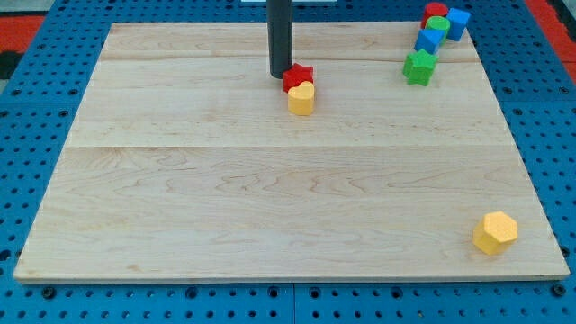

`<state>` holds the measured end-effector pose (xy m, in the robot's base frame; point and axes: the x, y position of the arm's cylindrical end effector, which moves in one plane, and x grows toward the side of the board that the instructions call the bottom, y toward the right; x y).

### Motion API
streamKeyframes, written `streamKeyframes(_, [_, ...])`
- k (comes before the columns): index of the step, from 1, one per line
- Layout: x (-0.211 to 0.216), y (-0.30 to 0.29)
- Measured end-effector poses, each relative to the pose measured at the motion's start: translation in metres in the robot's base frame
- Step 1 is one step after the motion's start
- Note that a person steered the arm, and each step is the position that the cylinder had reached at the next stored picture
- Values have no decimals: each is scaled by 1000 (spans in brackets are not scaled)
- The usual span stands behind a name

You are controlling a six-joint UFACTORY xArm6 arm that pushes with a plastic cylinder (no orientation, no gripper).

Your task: Move your arm to the center right

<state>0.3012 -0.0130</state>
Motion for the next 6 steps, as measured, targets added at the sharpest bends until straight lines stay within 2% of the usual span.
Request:
streamKeyframes(1, [-12,21])
streamKeyframes(2, [-20,75])
streamKeyframes(4, [-17,122])
streamKeyframes(6, [48,162])
